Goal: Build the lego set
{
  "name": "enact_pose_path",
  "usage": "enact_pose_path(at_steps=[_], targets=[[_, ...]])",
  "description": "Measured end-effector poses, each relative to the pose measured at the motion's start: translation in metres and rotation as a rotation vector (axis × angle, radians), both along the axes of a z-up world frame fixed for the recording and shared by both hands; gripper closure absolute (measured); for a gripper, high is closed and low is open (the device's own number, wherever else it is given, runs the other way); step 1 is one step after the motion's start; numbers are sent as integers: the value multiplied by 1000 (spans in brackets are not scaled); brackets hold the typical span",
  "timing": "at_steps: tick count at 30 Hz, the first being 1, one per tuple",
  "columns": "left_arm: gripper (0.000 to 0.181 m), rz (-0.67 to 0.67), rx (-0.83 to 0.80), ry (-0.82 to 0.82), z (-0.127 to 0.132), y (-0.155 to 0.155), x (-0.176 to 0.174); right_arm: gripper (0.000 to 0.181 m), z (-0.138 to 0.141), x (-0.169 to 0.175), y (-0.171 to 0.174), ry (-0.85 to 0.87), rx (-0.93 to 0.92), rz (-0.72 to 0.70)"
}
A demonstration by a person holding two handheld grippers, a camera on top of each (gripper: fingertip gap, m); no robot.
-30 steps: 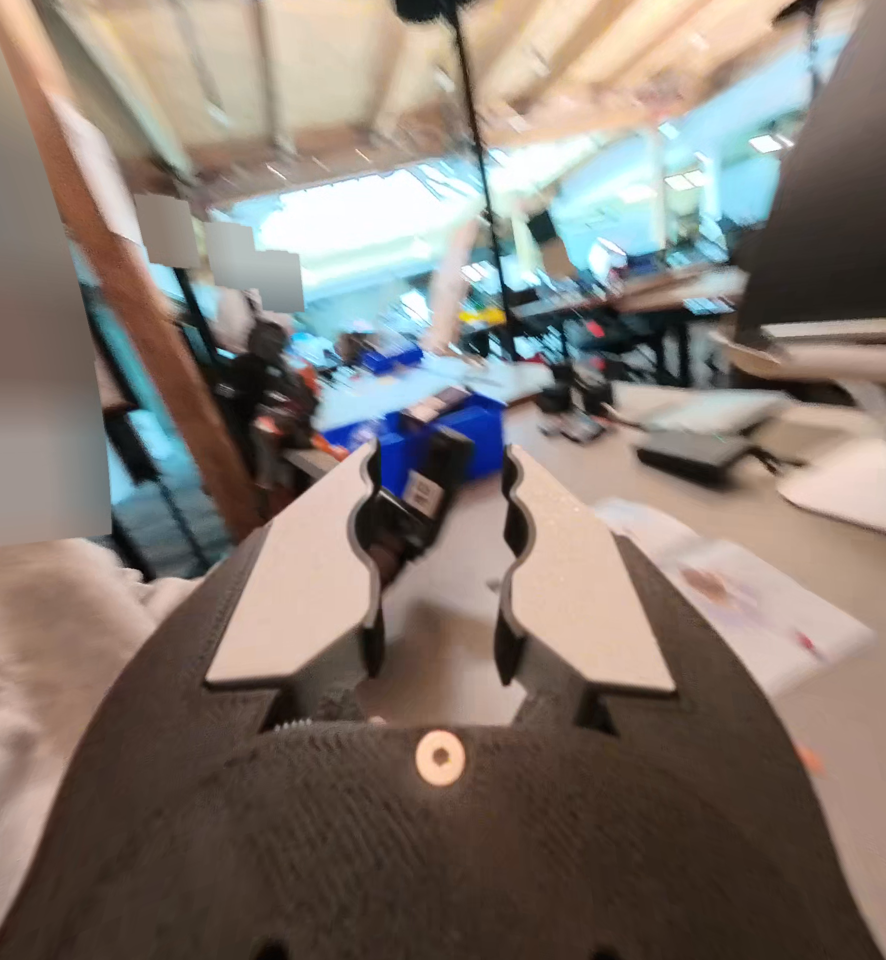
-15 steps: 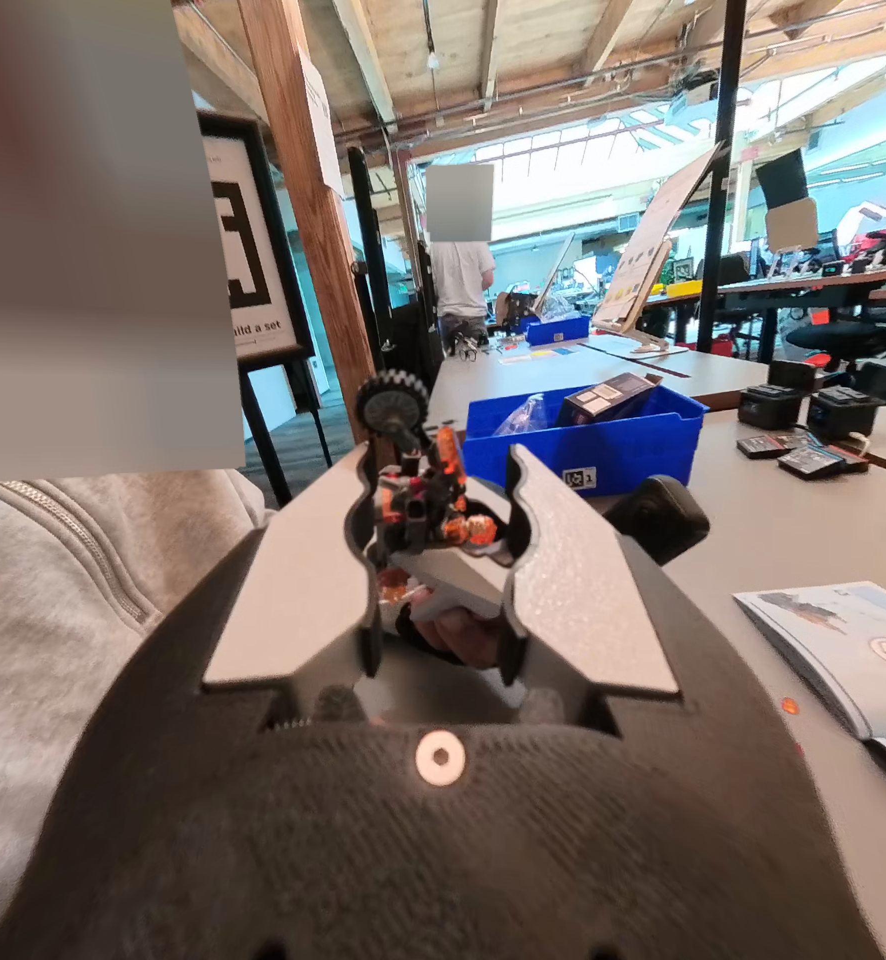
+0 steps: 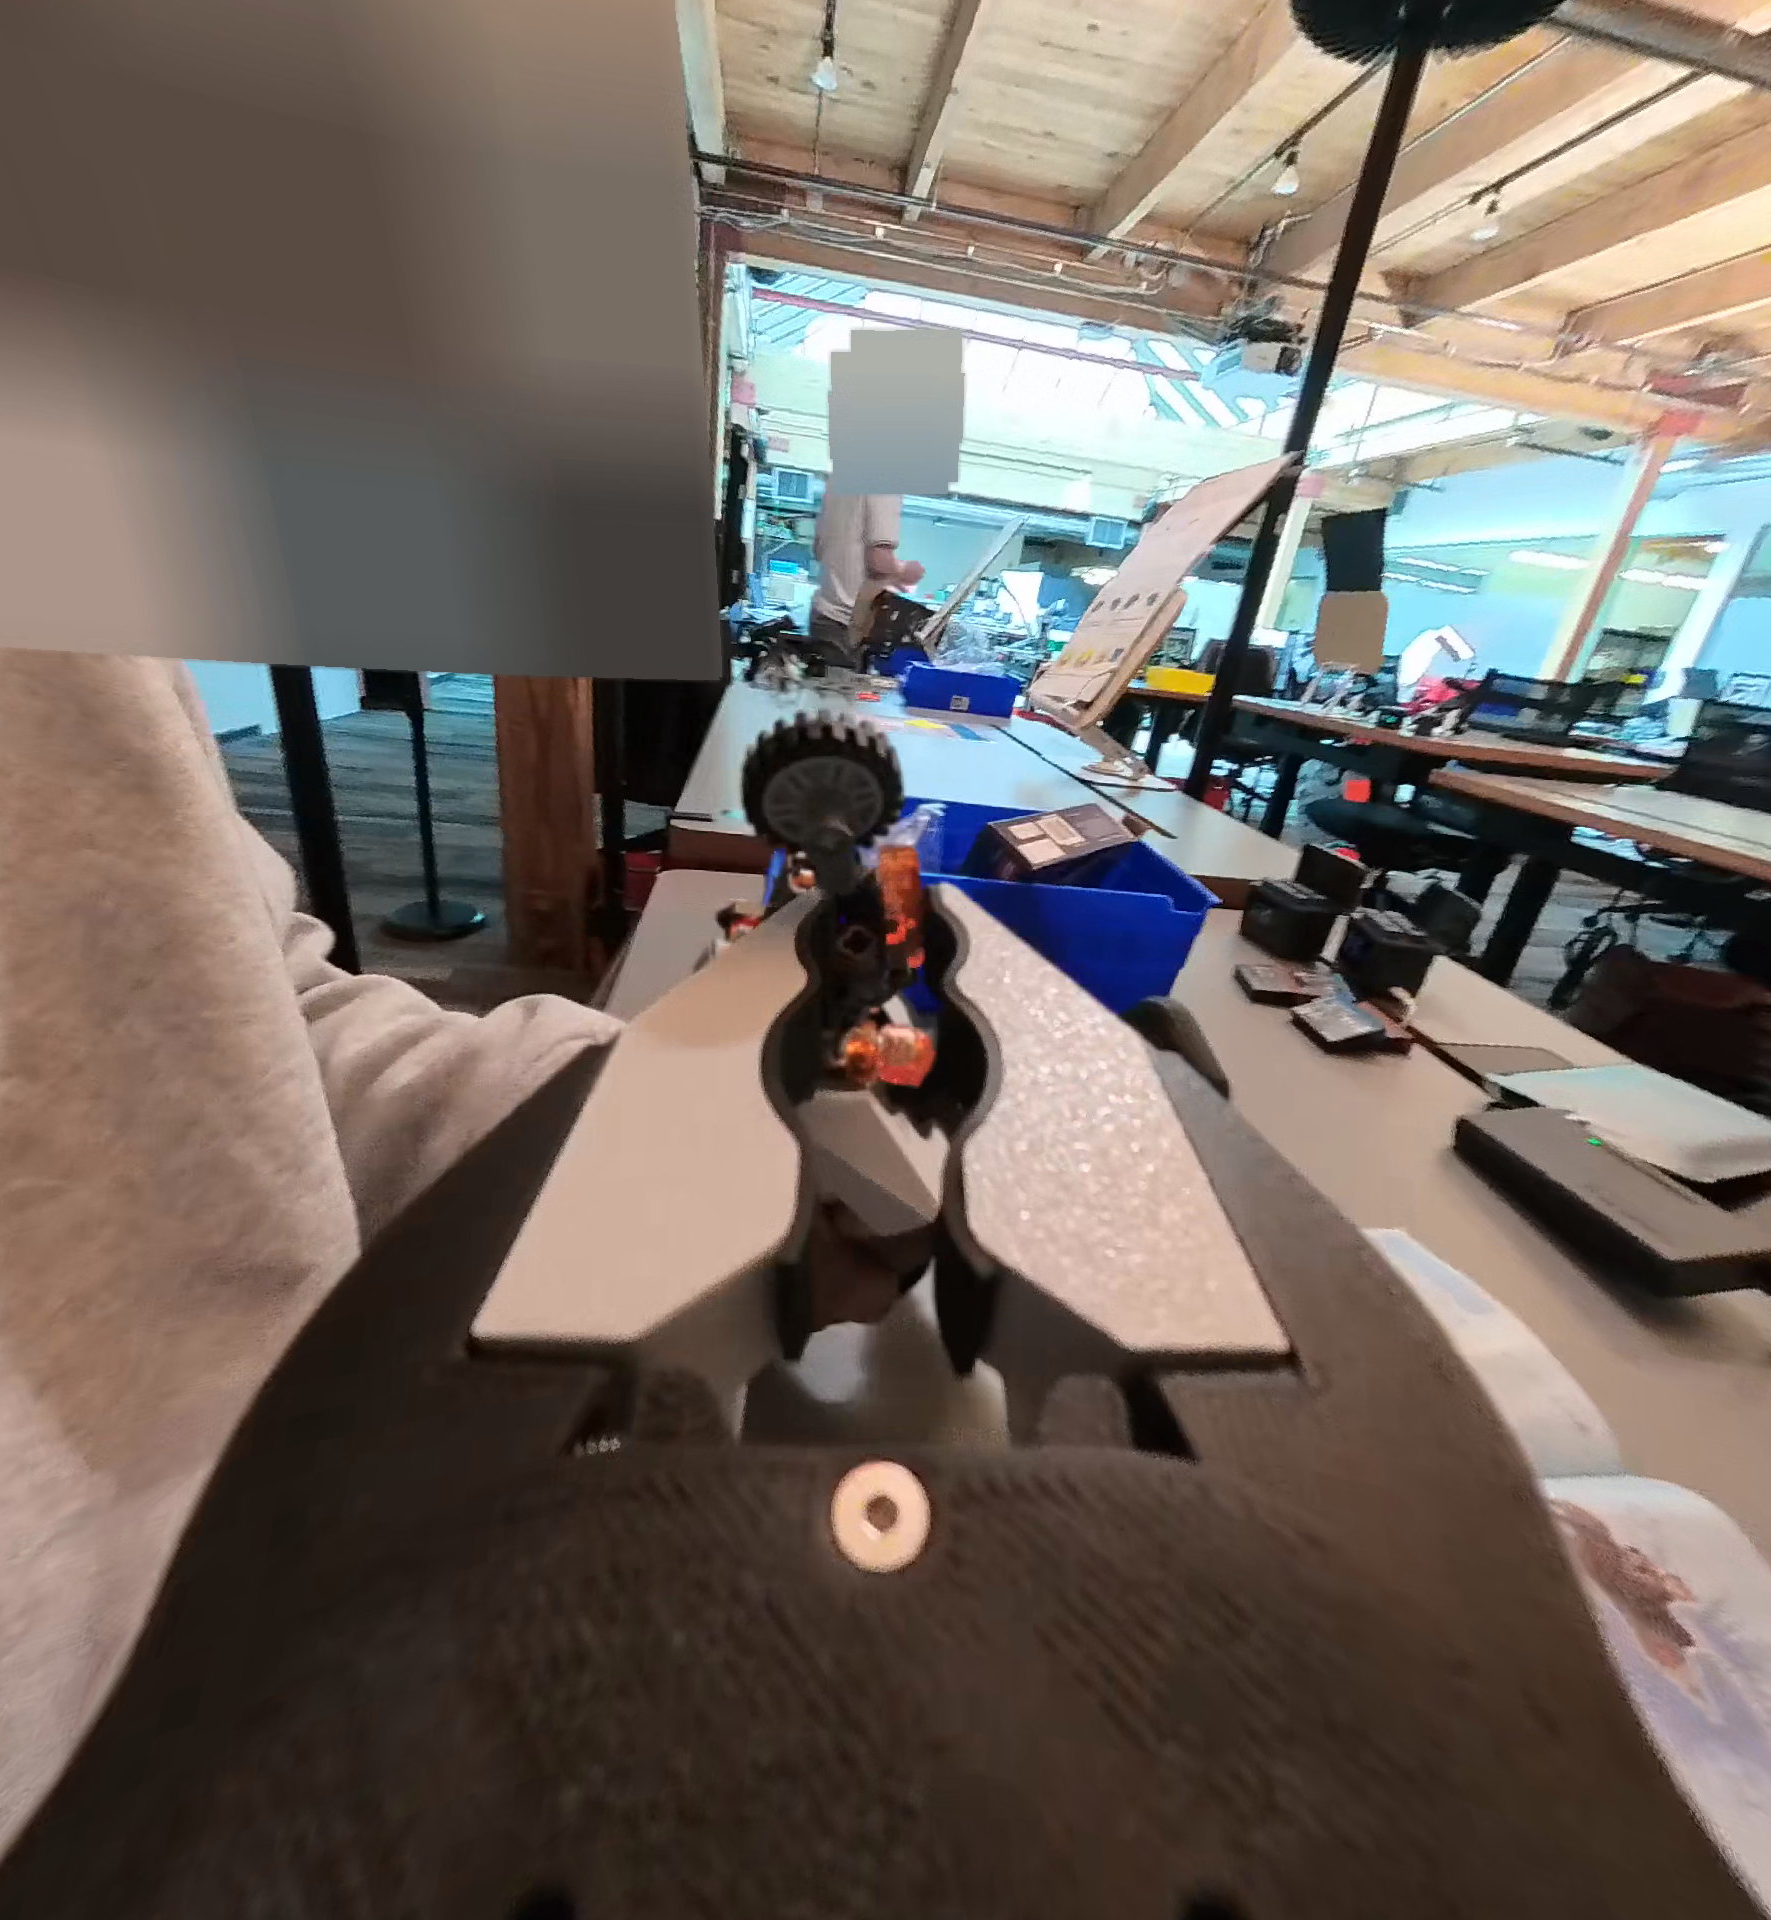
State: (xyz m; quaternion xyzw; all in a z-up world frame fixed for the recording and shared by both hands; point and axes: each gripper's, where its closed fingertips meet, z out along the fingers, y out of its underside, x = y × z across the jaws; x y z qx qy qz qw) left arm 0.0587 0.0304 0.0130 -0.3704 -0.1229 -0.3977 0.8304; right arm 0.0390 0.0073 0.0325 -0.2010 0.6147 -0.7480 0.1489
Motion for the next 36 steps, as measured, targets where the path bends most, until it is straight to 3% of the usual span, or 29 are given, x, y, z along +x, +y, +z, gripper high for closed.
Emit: enact_pose_path(at_steps=[4,10,14,17,20,24,27,36], targets=[[137,171,11,-23,0,-13,-20,169,3,-7,-2,35,-15,-71],[118,757,-137,-6,-8,-58,-59,169,4,-37,-4,52,44,-265],[116,1219,-406,50,-13,-97,-70,168,2,-79,-4,20,119,-513],[115,1476,-700,125,-12,-103,-74,168,2,-101,-4,-47,147,-656],[109,1581,-986,254,-16,-77,-82,168,-1,-108,-9,-98,177,-725],[106,1620,-1214,352,-29,-43,-92,169,-7,-108,-18,-83,222,-804],[108,1632,-1272,363,-35,-34,-96,169,-10,-103,-22,-37,241,-849],[123,1713,-1270,301,-29,-52,-96,168,-12,-87,-32,-19,261,-832]])
